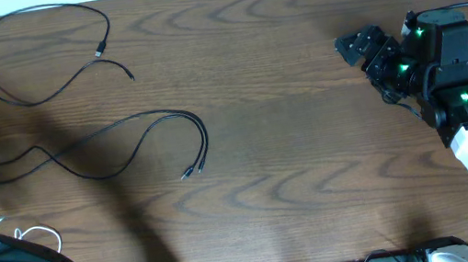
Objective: Untangle cables
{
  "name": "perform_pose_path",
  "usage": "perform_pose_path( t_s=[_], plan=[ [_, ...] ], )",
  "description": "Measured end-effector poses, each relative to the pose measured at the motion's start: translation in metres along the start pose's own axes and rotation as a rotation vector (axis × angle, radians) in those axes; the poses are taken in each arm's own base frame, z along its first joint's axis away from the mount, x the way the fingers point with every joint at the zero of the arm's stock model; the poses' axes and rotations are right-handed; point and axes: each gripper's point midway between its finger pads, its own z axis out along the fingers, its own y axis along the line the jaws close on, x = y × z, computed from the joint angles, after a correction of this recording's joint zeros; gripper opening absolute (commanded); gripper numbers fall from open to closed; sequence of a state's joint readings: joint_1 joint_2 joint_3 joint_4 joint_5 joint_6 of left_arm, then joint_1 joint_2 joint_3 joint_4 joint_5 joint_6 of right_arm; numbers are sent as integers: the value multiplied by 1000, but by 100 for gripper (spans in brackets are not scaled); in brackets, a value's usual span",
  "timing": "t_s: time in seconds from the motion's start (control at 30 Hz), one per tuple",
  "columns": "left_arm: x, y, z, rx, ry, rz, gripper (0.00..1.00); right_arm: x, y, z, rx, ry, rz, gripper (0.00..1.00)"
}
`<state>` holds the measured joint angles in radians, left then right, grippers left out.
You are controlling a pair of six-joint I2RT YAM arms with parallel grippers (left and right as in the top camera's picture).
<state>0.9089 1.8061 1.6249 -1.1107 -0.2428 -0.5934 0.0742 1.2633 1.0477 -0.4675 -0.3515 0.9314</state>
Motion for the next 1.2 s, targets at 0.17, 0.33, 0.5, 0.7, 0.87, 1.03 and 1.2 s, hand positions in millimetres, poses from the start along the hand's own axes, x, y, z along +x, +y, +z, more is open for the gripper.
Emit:
perform_pose_path(
  t_s=[0.17, 0.33, 0.5, 0.7, 0.87, 1.03, 1.2],
  plan=[
    [11, 4, 7, -1, 50, -61, 8, 0, 0, 0, 0, 0, 0, 99],
    [42, 7, 33, -18, 143, -68, 8, 0, 0, 0, 1, 0, 0, 99],
    [62, 9, 59, -30, 176, -90, 62, 0, 0, 0, 1, 1, 1, 99],
    [63, 1, 60, 12, 192, -88, 61, 1, -1, 0, 3, 2, 1, 99],
    [64, -14, 50, 100, 221, -53, 61, 1, -1, 0, 5, 4, 1, 99],
    [45, -13, -4, 233, 98, -76, 71, 2, -3, 0, 11, 8, 4, 99],
    [31, -5, -55, 334, -25, -112, 97, 6, -8, 0, 34, 25, 14, 99]
  ],
)
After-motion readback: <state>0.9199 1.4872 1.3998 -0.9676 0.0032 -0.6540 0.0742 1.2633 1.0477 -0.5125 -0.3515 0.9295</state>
